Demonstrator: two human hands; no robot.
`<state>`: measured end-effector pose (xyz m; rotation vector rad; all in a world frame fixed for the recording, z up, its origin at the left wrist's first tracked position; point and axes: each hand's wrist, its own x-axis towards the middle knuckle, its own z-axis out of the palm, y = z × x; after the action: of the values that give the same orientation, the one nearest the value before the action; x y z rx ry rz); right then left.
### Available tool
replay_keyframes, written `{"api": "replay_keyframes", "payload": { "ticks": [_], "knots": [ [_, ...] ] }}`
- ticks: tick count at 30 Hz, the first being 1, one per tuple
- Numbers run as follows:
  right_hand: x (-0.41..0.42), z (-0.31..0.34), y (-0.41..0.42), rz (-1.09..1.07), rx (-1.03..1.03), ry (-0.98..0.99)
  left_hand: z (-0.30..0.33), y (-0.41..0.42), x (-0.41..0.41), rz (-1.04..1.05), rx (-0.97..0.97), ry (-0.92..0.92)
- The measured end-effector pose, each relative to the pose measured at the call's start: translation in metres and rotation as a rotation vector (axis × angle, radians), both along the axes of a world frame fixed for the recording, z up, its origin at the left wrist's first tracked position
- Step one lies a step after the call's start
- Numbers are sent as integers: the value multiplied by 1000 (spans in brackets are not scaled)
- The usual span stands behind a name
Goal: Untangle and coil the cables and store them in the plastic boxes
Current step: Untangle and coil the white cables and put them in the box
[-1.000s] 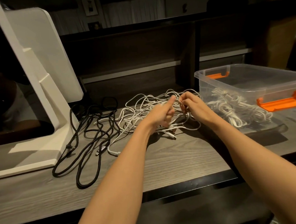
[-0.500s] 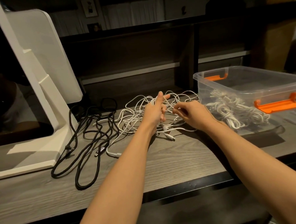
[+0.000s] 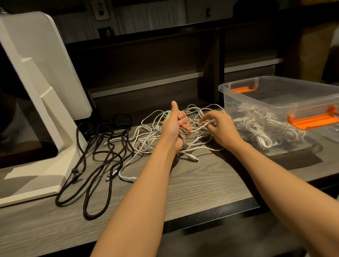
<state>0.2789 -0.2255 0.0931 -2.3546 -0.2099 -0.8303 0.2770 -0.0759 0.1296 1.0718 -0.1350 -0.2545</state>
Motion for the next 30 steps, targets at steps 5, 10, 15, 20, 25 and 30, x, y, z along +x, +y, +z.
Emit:
{"api": "replay_keyframes", "payload": {
  "ticks": [5, 10, 15, 20, 25, 30],
  "knots": [
    [-2, 3, -7, 60, 193, -42, -2, 7, 4, -2, 246, 4],
    [-5, 6, -7, 89, 92, 27, -5, 10, 5, 0, 446, -64],
    [-14, 11, -4, -70, -358, 51, -6, 8, 5, 86, 395, -156],
    [-19, 15, 17, 157, -339, 92, -8, 3, 4, 165, 488, -267],
    [-17, 12, 16, 281, -149, 136, -7, 4, 3, 129, 543, -280],
    [-13, 11, 13, 190, -123, 9, -8, 6, 1, -16, 508, -243]
  ]
}}
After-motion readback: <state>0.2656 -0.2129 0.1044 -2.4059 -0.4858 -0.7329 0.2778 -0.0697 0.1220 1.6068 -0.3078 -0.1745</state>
